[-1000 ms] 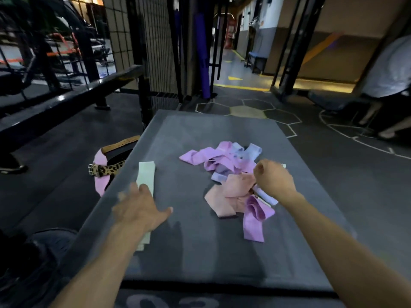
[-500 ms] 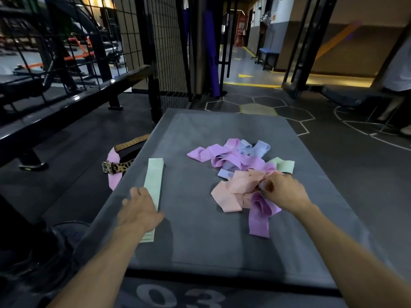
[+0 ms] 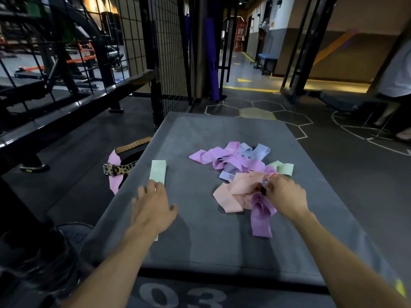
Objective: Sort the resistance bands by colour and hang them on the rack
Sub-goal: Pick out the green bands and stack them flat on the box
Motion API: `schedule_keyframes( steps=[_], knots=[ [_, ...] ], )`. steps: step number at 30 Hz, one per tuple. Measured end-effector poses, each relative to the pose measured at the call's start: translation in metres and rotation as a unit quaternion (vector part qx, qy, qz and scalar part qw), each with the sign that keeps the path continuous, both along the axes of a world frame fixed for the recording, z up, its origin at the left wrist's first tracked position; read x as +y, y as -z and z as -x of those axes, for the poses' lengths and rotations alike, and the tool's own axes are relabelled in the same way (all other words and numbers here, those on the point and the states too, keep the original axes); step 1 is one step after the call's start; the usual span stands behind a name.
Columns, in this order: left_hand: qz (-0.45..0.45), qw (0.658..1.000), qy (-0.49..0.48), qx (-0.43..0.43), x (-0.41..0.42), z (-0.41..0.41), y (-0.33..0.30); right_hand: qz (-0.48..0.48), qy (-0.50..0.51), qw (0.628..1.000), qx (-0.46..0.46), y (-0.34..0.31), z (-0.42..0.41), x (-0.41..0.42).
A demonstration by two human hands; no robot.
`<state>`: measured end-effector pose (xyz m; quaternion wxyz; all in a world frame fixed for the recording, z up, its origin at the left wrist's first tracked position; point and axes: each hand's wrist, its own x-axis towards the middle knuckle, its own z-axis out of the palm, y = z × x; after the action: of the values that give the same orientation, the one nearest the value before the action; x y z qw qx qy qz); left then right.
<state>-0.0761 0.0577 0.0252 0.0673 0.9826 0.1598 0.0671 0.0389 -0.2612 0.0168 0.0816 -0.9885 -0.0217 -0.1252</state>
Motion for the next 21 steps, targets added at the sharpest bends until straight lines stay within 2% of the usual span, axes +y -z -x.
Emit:
schedule_keyframes(
  steps=[4, 7, 13, 17, 21],
  knots=[
    [0.016, 0.997, 0.062, -0.049, -0.017, 0.002, -0.008, -0.092, 0.029, 0.994, -0.051, -0.052, -0.008, -0.010],
    [0.049, 0.991, 0.101, -0.068, -0.030, 0.006, -0.013, -0.123, 0.033, 0.987, -0.102, -0.092, -0.011, -0.015],
    [0.137, 0.966, 0.182, -0.124, -0.038, 0.025, -0.027, -0.182, -0.049, 0.965, -0.184, -0.139, 0.012, -0.009],
    [0.285, 0.917, 0.208, -0.189, -0.045, 0.039, -0.057, -0.291, -0.162, 0.919, -0.209, -0.173, 0.042, -0.001],
    [0.455, 0.835, 0.221, -0.218, -0.063, 0.056, -0.085, -0.378, -0.238, 0.868, -0.217, -0.196, 0.068, 0.017]
  ],
)
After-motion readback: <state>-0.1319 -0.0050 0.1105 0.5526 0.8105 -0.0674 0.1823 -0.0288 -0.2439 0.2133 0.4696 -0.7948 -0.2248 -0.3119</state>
